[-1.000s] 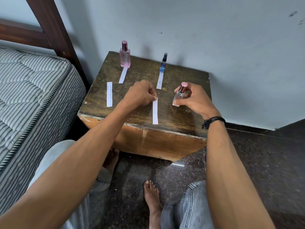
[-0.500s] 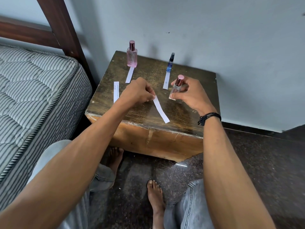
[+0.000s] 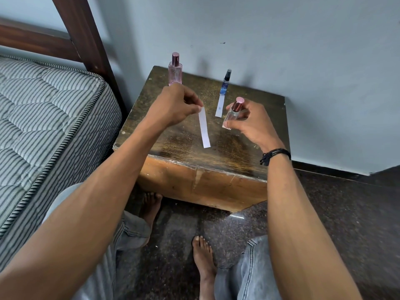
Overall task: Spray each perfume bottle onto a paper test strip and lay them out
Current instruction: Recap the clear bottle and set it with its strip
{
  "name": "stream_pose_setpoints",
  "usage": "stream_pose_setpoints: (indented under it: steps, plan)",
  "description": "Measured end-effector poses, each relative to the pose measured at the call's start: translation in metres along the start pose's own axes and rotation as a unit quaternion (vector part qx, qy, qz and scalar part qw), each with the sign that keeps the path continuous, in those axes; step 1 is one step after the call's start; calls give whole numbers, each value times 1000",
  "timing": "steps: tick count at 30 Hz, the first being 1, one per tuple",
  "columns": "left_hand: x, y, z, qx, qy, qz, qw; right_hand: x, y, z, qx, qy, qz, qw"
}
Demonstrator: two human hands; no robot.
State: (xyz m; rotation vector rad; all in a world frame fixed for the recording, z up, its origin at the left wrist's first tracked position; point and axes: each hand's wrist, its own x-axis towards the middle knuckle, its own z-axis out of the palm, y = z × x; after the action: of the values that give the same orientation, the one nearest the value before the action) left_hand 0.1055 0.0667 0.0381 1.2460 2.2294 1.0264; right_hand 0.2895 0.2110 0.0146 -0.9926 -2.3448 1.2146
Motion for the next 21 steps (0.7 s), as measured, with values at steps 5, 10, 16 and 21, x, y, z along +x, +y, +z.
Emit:
stream_pose_setpoints:
  steps: [5, 10, 16, 21]
  plan:
    - [0, 4, -15, -35, 33, 36, 998, 2, -1, 5, 12, 6, -3, 1000]
    - [0, -1, -24, -85, 39, 38, 995, 4, -2, 16, 20, -17, -2, 1000]
    - [-3, 2, -30, -145, 20, 32, 989, 7, -5, 31, 17, -19, -10, 1000]
    - [-4, 2, -29, -163, -4, 30, 986, 8, -9, 38, 9, -22, -7, 1000]
